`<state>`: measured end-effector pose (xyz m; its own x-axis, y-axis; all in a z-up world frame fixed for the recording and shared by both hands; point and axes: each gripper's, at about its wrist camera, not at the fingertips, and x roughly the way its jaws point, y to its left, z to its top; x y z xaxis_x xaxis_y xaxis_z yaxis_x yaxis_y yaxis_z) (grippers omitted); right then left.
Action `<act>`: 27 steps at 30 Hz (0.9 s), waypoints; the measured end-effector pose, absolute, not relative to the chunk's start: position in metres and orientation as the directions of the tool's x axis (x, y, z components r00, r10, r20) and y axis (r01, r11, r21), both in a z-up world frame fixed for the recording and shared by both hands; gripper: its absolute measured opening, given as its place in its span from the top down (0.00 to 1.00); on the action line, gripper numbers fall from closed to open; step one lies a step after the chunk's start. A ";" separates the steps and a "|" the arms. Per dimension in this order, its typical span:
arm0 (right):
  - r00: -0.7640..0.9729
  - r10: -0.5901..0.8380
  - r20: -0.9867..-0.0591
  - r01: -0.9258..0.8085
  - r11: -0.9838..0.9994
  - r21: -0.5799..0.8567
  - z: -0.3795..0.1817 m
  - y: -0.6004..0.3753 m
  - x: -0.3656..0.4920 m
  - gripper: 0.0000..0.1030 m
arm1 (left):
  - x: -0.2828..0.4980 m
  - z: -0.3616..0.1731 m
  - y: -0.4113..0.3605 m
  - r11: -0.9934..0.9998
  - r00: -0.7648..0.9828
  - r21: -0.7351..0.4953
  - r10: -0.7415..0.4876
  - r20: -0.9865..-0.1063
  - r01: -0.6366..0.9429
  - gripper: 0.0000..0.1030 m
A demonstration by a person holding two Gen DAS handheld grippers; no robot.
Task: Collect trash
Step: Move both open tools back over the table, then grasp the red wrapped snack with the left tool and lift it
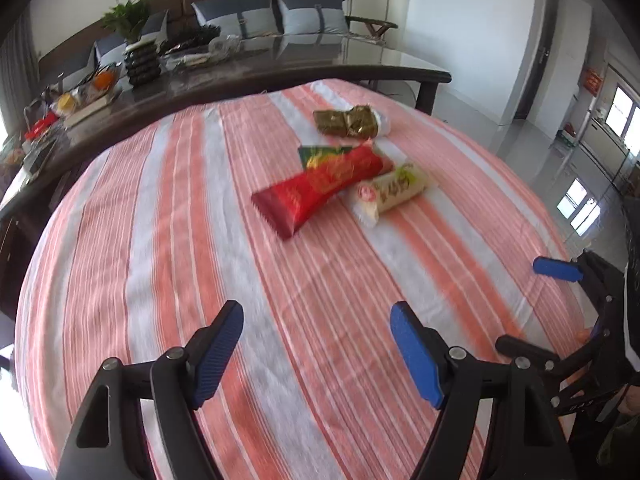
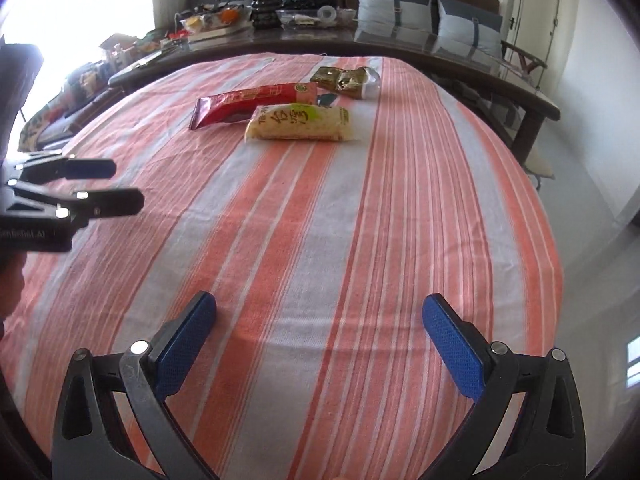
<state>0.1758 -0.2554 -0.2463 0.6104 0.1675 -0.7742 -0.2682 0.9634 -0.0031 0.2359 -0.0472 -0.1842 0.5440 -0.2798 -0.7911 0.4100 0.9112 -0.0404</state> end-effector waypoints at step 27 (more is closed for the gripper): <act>0.606 0.190 -0.772 -0.286 0.958 0.011 -0.246 -0.258 0.178 0.00 | 0.322 -0.198 -0.084 0.794 0.416 0.043 -0.271 -0.868 0.607 0.76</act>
<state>0.1779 -0.2585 -0.2460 0.6064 0.1900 -0.7721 -0.2862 0.9581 0.0110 0.3225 -0.0845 -0.1984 0.4161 -0.2714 -0.8679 0.6067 0.7938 0.0427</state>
